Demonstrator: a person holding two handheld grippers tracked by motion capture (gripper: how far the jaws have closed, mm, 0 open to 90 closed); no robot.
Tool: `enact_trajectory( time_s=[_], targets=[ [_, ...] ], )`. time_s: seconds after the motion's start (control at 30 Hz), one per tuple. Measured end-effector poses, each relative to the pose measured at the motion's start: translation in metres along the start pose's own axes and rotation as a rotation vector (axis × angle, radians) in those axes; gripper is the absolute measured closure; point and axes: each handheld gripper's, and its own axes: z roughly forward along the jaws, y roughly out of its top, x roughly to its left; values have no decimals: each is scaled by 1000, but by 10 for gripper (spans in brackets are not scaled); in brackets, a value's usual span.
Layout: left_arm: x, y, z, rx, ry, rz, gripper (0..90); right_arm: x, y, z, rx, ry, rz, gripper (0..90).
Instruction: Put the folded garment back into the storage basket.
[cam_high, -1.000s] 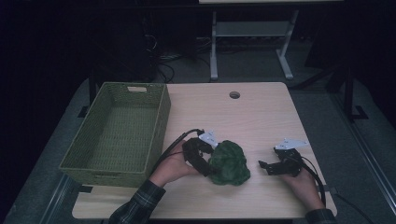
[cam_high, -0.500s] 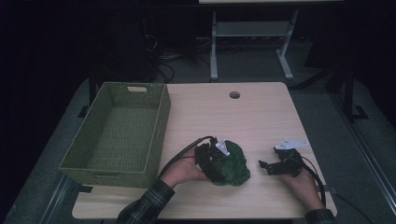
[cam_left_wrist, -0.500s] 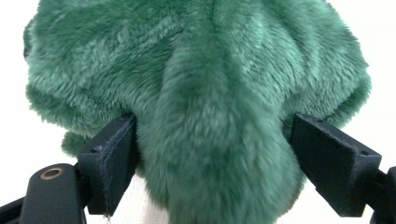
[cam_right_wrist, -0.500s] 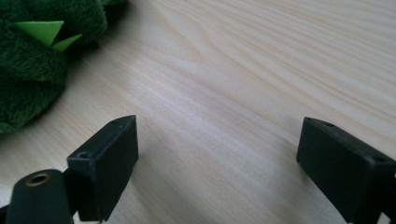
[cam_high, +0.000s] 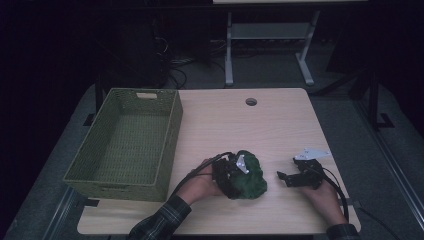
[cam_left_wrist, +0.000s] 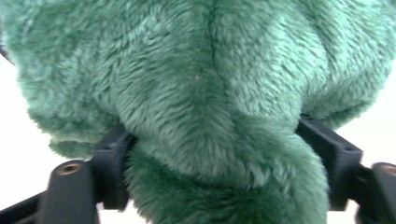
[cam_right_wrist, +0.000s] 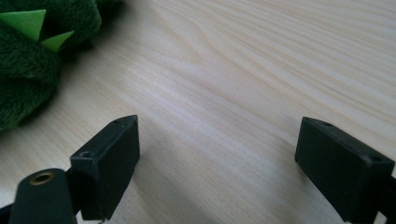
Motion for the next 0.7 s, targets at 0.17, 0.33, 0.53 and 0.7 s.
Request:
enact_trajectory(
  time_s=[0.17,0.33,0.53,0.7],
  targets=[
    [4,-1,-4,-6,1,-12,541,0,0,0,0,-1,0,135],
    [7,-1,-6,-6,-14,-36,668,0,0,0,-1,-3,1,138],
    [12,-2,-13,-35,-36,-56,727,0,0,0,-1,-3,2,139],
    [14,-2,-23,-43,-44,-69,733,0,0,0,-1,-3,3,140]
  ],
)
